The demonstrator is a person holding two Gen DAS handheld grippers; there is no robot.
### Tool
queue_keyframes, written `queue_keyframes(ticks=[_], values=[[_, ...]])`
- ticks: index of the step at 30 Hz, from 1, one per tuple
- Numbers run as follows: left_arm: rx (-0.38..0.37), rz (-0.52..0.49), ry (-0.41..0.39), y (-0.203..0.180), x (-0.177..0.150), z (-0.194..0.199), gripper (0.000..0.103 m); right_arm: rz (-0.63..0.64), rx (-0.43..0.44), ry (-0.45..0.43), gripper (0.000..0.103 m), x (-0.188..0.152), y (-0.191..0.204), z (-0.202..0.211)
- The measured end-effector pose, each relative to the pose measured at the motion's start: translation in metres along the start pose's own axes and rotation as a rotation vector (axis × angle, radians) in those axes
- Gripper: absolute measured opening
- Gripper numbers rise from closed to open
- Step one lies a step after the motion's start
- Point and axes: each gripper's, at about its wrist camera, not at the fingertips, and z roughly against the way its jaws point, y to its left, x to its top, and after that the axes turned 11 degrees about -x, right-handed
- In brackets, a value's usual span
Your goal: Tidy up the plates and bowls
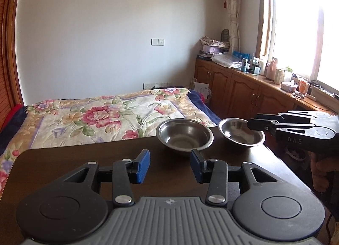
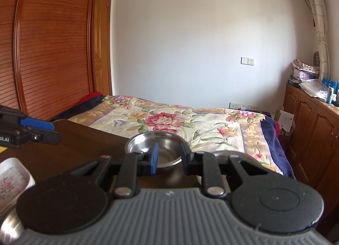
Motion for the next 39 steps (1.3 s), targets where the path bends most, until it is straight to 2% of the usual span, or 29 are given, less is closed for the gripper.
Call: queue_keyframes(ticks=[4, 7, 19, 27, 39], values=[[-0.006, 0.005, 0.033, 0.004, 0.006, -0.019, 0.045, -0.001, 0.001, 0.009, 0.026, 0.007, -0.001, -0.016], [0.002, -0.010, 0.050, 0.006, 0.010, -0.032, 0.045, -0.005, 0.010, 0.021, 0.037, 0.009, 0.001, -0.028], [-0.001, 0.005, 0.115, 0.020, 0.020, -0.076, 0.045, -0.003, -0.011, 0.118, 0.037, -0.002, 0.006, -0.074], [-0.002, 0.005, 0.156, 0.023, 0.024, -0.103, 0.045, 0.040, -0.015, 0.158, 0.037, 0.001, 0.013, -0.089], [-0.016, 0.080, 0.201, 0.036, 0.021, -0.130, 0.044, 0.069, -0.026, 0.199, 0.037, 0.002, 0.019, -0.103]])
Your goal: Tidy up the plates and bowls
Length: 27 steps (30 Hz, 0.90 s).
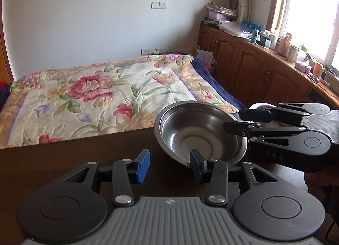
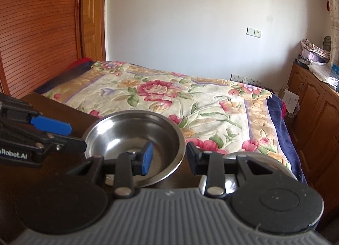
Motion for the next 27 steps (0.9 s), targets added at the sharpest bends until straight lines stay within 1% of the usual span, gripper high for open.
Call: queue_keyframes(ticks=[6, 11, 17, 19, 21, 23, 24, 25, 27], values=[[-0.006, 0.019, -0.005, 0.003, 0.000, -0.001, 0.045, -0.004, 0.007, 0.016, 0.037, 0.000, 0.000, -0.005], [-0.013, 0.017, -0.010, 0.003, 0.001, -0.001, 0.043, 0.004, -0.002, 0.013, 0.032, -0.001, 0.002, -0.006], [-0.029, 0.034, -0.014, 0.007, 0.000, -0.001, 0.043, 0.012, -0.005, 0.025, 0.031, 0.000, 0.004, -0.009], [-0.031, 0.042, 0.002, 0.008, -0.001, -0.005, 0.037, 0.000, 0.020, 0.058, 0.030, -0.001, 0.003, -0.015], [-0.031, 0.056, 0.018, 0.009, -0.003, -0.009, 0.034, -0.045, 0.049, 0.087, 0.029, -0.002, 0.001, -0.020], [-0.032, 0.056, 0.023, 0.009, -0.005, -0.011, 0.033, -0.048, 0.044, 0.087, 0.028, -0.004, 0.002, -0.020], [-0.033, 0.056, 0.024, 0.010, -0.006, -0.011, 0.030, -0.050, 0.044, 0.089, 0.028, -0.005, 0.002, -0.020], [-0.033, 0.058, 0.025, 0.010, -0.006, -0.011, 0.029, -0.054, 0.051, 0.094, 0.022, -0.006, 0.003, -0.020], [-0.028, 0.060, 0.025, 0.010, -0.006, -0.010, 0.026, -0.059, 0.061, 0.100, 0.021, -0.008, 0.003, -0.020]])
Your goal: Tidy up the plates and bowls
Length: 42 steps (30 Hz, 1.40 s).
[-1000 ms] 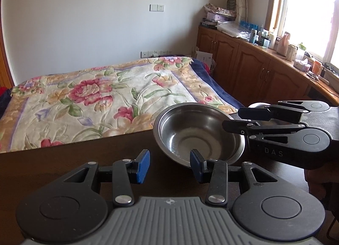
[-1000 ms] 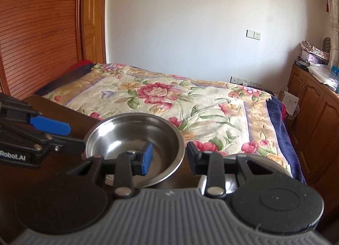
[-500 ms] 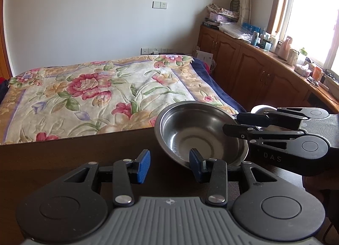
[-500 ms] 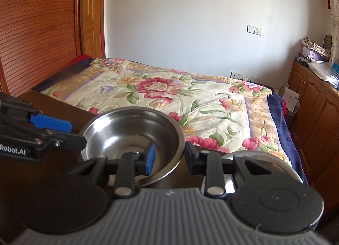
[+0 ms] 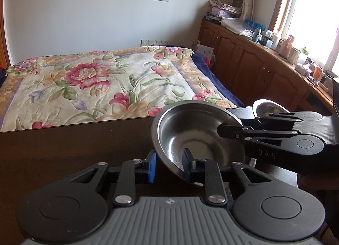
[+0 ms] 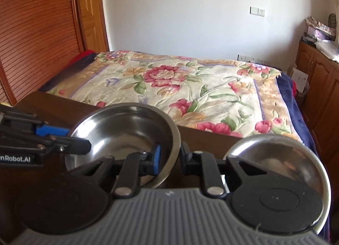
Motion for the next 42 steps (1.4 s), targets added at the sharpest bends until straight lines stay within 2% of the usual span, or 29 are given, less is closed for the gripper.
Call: queue_keyframes(ticks=[9, 15, 23, 42], values=[[0.019, -0.021, -0.019, -0.006, -0.003, 0.017, 0.017, -0.036, 0.027, -0.033, 0.016, -0.002, -0.003, 0.016], [0.010, -0.053, -0.069, -0.022, -0.005, 0.042, 0.016, -0.078, 0.046, -0.082, 0.015, -0.001, -0.010, 0.038], [-0.003, -0.092, -0.116, -0.043, -0.007, 0.069, 0.016, -0.064, 0.021, -0.162, 0.015, 0.001, -0.011, 0.071], [-0.041, -0.124, -0.157, -0.065, -0.043, 0.120, 0.016, -0.073, 0.017, -0.213, 0.015, -0.021, -0.003, 0.117]])
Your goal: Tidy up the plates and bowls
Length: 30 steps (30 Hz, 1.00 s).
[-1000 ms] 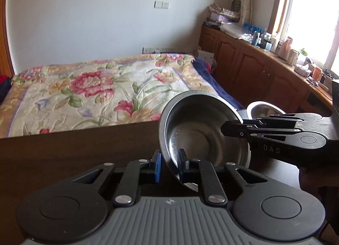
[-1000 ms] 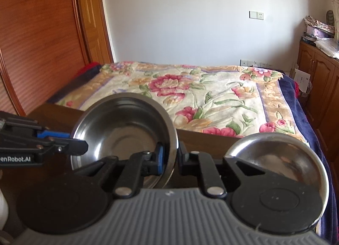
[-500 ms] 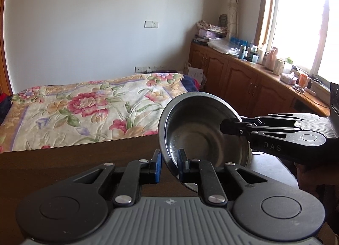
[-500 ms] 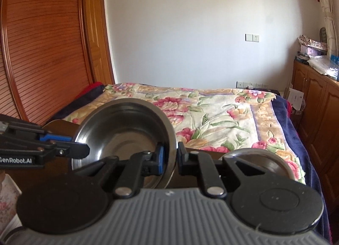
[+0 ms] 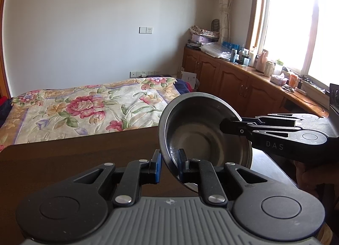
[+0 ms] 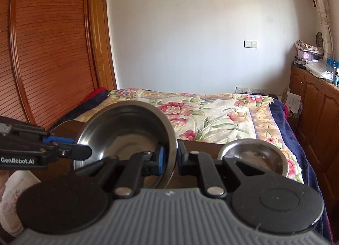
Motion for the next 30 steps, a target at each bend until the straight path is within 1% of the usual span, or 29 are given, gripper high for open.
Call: queue_keyframes(ticks=[8, 16, 30], values=[[-0.029, 0.024, -0.015, -0.002, -0.023, 0.023, 0.017, 0.022, 0.012, 0.007, 0.015, -0.008, 0.011, 0.017], [-0.021, 0.019, -0.027, -0.006, -0.037, 0.039, 0.017, 0.029, 0.020, 0.008, 0.015, -0.019, 0.022, 0.032], [-0.051, 0.064, -0.030, -0.010, -0.065, 0.051, 0.017, 0.036, 0.030, 0.025, 0.015, -0.043, 0.028, 0.049]])
